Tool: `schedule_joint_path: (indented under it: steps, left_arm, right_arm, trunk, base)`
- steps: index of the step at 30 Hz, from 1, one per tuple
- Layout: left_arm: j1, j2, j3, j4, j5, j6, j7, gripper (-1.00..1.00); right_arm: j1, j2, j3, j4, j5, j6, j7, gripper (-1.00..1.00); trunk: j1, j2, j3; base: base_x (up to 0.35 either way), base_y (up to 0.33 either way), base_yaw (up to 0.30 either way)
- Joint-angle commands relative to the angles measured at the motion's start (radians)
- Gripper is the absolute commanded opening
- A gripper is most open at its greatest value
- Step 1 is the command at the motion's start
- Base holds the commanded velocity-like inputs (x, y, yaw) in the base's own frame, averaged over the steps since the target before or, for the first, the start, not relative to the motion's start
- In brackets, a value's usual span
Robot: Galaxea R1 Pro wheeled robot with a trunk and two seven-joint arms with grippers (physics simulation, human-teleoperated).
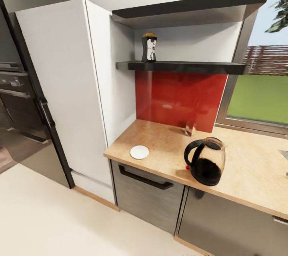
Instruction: Set up a coffee station on the kitchen countertop: keep the coffee maker on the countertop, move the bottle of coffee from the kitchen shelf to the counter next to the coffee maker, place a paper coffee filter on top of the coffee maker, put the saucer next to the coffee maker with the coffee cup on the saucer, and place the electric kettle next to the coffee maker.
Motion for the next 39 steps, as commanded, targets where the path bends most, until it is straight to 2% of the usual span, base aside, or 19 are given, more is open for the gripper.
schedule_joint_path:
  steps: [1,39]
  left_arm:
    - [-0.001,0.0,-0.001,0.001,0.01,-0.002,-0.007,1.0]
    - [-0.001,0.006,0.0,0.002,0.015,-0.002,-0.007,1.0]
  right_arm:
    - [-0.001,0.0,0.008,0.0,-0.001,0.001,0.002,1.0]
    - [-0.001,0.001,0.008,0.0,-0.003,0.001,0.001,1.0]
  trunk:
    - [0.001,-0.002,-0.002]
    - [0.001,-0.002,-0.002]
  base:
    - [0.003,0.007,-0.264]
    - [0.0,0.002,-0.266]
